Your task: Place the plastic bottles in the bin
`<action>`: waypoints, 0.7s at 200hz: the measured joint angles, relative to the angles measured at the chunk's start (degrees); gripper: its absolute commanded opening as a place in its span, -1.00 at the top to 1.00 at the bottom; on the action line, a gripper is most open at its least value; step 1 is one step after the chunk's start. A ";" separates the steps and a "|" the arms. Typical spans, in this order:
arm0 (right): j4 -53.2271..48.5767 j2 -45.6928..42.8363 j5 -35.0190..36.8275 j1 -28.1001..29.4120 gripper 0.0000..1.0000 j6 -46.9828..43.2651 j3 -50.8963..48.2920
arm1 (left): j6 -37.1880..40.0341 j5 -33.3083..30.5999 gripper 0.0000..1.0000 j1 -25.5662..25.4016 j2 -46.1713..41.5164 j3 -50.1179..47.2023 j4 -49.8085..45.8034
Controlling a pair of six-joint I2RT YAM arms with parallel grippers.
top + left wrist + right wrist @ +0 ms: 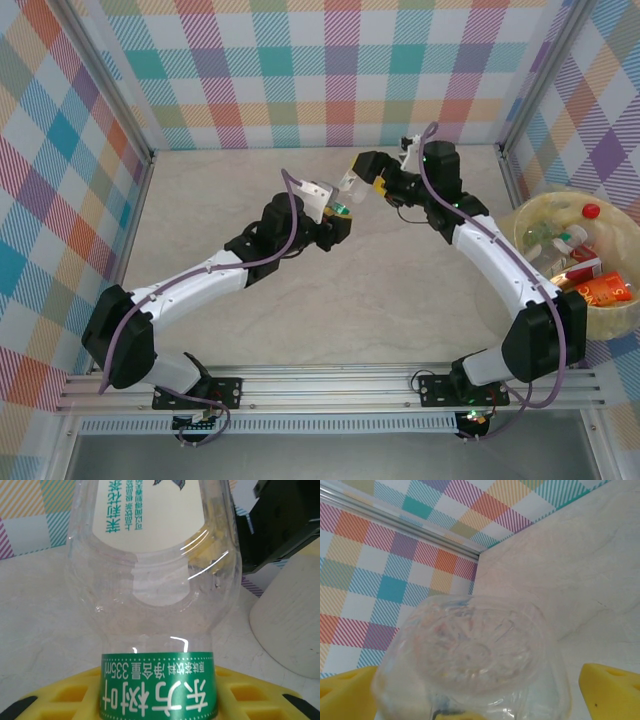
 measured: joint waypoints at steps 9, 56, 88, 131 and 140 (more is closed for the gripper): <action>-0.57 0.42 0.24 0.20 -0.85 -0.02 0.52 | 0.02 0.04 0.52 -0.15 0.02 0.00 0.11; -2.54 1.16 2.64 0.94 -0.21 0.09 2.01 | 0.31 -0.44 0.50 -0.52 0.63 0.02 -0.17; -2.58 1.16 2.84 1.05 -0.10 0.37 2.03 | 0.44 -0.66 0.46 -0.57 0.83 0.02 -0.13; -2.73 1.03 3.74 1.05 -0.06 -0.22 2.03 | 0.81 -1.22 -0.46 -0.61 0.83 0.37 -0.61; -3.26 0.81 4.50 1.05 -0.06 -0.70 2.03 | 0.35 -1.75 -0.74 -0.61 0.83 0.37 -0.48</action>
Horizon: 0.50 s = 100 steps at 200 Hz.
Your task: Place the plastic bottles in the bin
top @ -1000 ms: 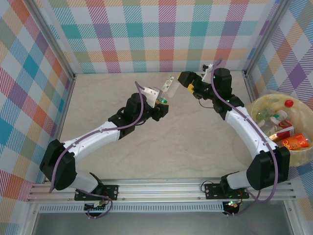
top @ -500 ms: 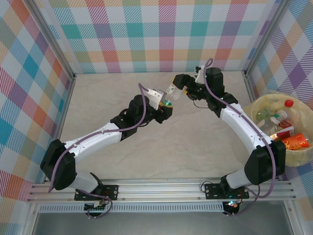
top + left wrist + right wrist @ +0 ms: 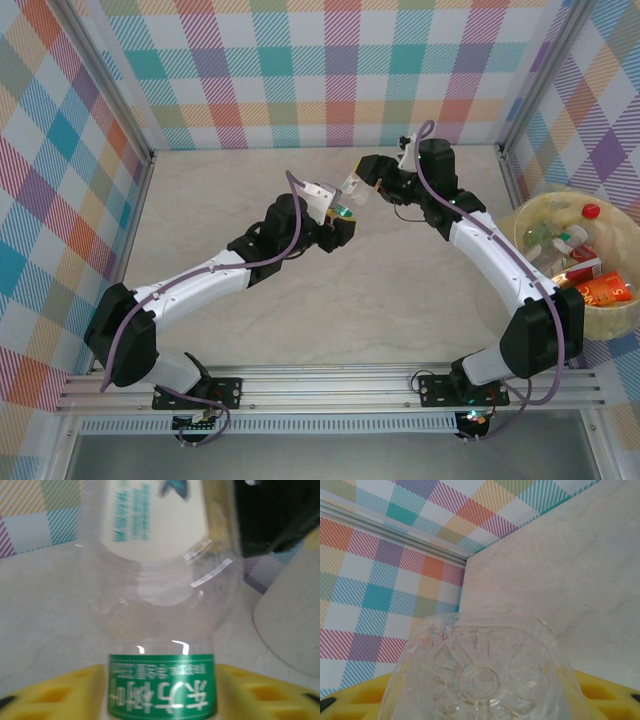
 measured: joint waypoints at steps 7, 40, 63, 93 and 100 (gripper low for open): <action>-0.39 -0.22 0.81 0.00 -0.06 -0.57 0.00 | -0.09 -0.22 -0.88 0.00 -0.02 0.00 0.04; -2.38 -2.60 5.99 0.00 -0.06 -4.24 0.04 | -0.22 -1.86 -1.00 -0.02 -2.93 -1.51 0.76; -4.39 -4.44 10.38 0.00 -0.06 -7.96 0.96 | -0.39 -5.42 -1.00 0.17 -8.09 -2.82 -0.50; -7.91 -6.82 16.48 0.00 -0.06 -14.08 3.65 | -2.19 -14.16 -1.00 1.31 -13.53 -2.82 -3.98; -9.01 -7.30 17.92 0.00 -0.06 -15.61 4.61 | -2.97 -16.57 -1.00 1.84 -14.21 -2.82 -4.98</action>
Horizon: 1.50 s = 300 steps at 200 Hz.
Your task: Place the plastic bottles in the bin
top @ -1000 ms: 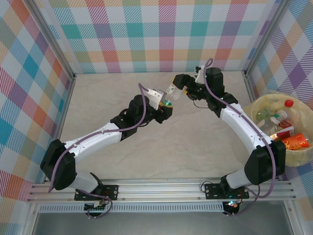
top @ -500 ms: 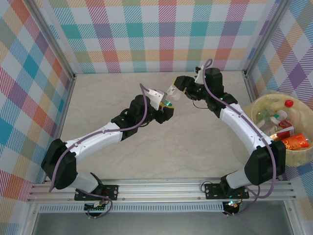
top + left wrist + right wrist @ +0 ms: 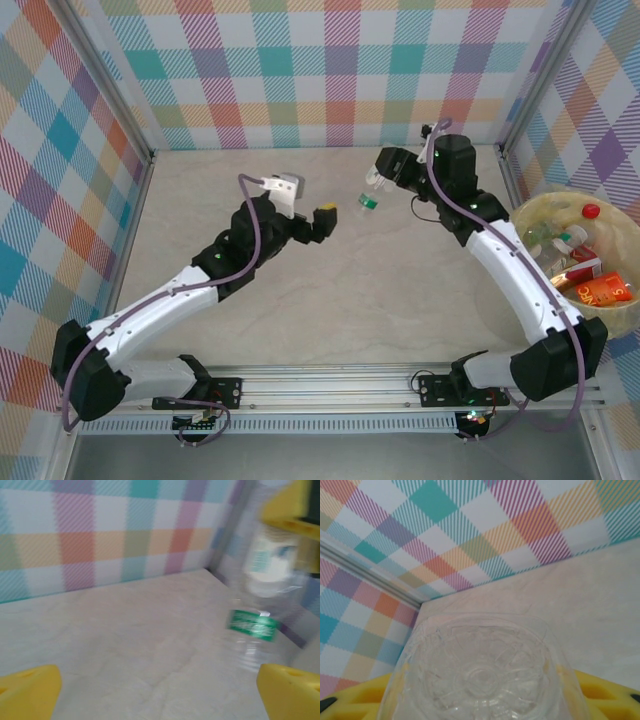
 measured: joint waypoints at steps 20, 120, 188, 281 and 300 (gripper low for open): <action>-3.45 -1.51 3.82 -0.31 -0.06 -4.33 2.91 | -2.34 -6.12 -1.00 2.25 -0.63 0.00 -2.95; -33.20 -3.08 13.20 -16.87 -0.02 -19.80 30.56 | -18.34 -20.68 -1.00 14.82 -0.04 -5.14 -10.93; -57.16 -0.55 25.64 -26.47 0.00 -23.04 48.15 | -22.69 -20.68 -1.00 16.90 4.13 -5.01 -11.06; -70.55 1.84 34.47 -42.14 -0.03 -25.00 45.79 | -24.63 -16.33 -1.00 17.09 6.80 -0.42 -11.47; -71.32 1.70 32.79 -46.07 -0.06 -25.64 42.53 | -25.14 -15.61 -1.00 17.09 6.84 0.04 -12.61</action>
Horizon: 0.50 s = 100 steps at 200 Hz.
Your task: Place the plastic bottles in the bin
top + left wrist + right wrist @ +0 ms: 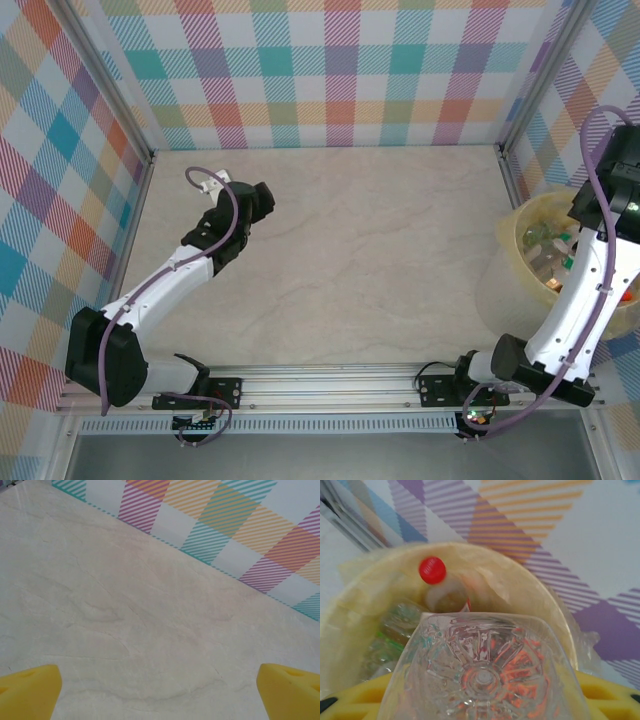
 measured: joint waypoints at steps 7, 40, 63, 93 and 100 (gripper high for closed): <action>-0.15 0.13 -0.87 -1.20 -0.04 -0.20 -0.90 | -0.17 0.26 -1.00 0.00 0.02 0.31 -0.33; -0.28 0.94 -5.20 -4.63 -0.09 -0.68 -1.95 | -0.68 0.76 -1.00 0.00 0.09 2.10 -1.49; -0.26 1.03 -6.23 -5.35 -0.22 -1.44 -2.89 | -1.05 0.76 -1.00 0.00 0.09 2.23 -1.84; 0.11 2.01 -5.42 -7.08 -0.76 -1.55 -6.25 | -1.62 0.74 -1.00 0.00 0.09 2.23 -2.71; 0.15 2.56 -4.92 -7.21 -0.94 -1.29 -6.80 | -1.66 0.74 -1.00 0.00 0.09 2.23 -3.06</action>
